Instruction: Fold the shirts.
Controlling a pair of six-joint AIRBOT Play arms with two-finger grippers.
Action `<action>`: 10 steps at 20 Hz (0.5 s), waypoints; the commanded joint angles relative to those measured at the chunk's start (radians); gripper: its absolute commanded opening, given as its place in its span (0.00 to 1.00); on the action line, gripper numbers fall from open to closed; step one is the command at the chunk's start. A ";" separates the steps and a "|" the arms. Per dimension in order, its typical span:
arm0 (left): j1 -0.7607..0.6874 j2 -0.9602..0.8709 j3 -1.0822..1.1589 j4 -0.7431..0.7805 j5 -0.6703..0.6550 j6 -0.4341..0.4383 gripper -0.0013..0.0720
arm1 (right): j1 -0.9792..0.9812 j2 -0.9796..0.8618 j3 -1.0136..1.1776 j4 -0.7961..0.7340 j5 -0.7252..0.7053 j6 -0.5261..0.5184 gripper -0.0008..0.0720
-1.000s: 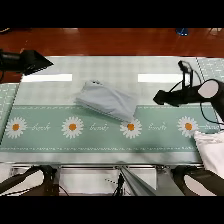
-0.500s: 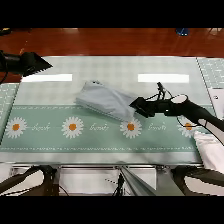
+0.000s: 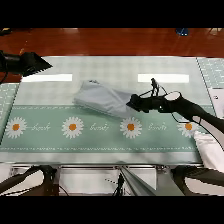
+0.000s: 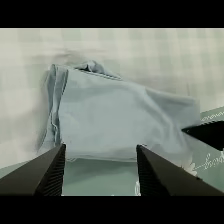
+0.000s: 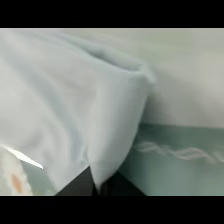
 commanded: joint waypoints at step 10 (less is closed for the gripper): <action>0.001 -0.016 0.000 0.001 0.066 0.002 0.73 | -0.573 0.605 0.334 -0.558 0.553 0.408 0.03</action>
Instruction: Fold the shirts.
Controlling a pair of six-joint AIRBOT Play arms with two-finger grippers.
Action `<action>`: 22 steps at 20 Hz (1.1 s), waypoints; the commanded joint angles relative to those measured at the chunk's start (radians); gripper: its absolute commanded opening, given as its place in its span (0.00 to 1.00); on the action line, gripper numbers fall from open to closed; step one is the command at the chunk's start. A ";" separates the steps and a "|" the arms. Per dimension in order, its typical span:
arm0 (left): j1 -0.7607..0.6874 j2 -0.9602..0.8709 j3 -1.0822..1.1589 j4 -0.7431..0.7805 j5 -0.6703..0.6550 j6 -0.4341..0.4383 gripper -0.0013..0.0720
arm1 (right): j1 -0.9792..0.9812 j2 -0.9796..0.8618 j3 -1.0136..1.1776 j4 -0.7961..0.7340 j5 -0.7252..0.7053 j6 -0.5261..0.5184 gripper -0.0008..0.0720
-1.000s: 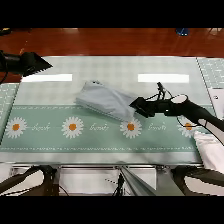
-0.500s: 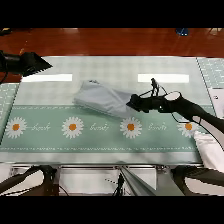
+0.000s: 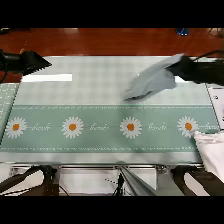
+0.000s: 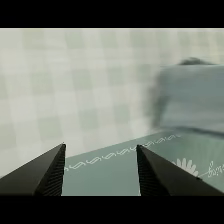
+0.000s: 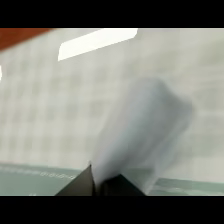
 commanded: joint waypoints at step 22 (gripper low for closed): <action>0.124 -0.366 0.003 0.000 0.428 -0.012 0.73 | -1.138 0.096 0.053 -0.930 0.792 -0.109 0.03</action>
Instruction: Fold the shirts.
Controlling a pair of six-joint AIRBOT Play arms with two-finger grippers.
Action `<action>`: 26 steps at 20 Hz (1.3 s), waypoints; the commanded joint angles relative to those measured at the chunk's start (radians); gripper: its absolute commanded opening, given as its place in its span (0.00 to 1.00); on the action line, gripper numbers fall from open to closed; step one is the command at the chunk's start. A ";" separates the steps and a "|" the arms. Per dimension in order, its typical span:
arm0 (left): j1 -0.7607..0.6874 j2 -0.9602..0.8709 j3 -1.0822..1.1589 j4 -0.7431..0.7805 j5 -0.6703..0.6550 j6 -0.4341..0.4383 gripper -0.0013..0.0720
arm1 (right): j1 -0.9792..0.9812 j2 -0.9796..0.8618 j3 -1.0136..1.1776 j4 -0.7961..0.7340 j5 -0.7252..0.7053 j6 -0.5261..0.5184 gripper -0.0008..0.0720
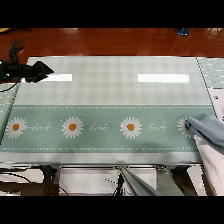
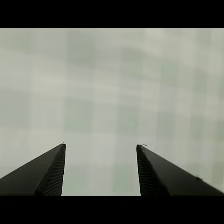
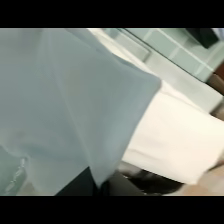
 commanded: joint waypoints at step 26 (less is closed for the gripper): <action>0.025 0.019 0.303 -0.223 -0.232 0.022 0.62 | 0.761 -0.090 0.114 0.042 -0.541 0.105 0.71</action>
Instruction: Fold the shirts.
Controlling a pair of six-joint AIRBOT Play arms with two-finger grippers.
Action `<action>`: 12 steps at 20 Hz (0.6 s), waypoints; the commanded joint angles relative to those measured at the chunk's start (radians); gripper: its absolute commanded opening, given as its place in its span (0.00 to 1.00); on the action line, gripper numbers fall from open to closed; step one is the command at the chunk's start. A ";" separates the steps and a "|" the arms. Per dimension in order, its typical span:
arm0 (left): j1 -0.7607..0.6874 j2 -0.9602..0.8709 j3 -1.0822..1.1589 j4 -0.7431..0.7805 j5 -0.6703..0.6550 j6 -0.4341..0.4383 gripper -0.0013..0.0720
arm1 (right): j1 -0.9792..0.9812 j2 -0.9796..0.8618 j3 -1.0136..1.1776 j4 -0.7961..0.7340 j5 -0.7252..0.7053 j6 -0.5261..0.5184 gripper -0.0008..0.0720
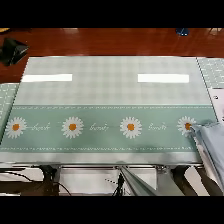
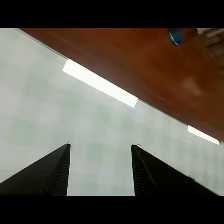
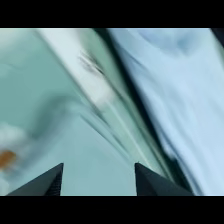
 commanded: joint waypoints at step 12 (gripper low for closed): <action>-0.669 0.121 0.200 0.977 -0.583 -0.255 1.00 | 0.723 -0.150 0.042 0.174 -0.010 0.169 0.82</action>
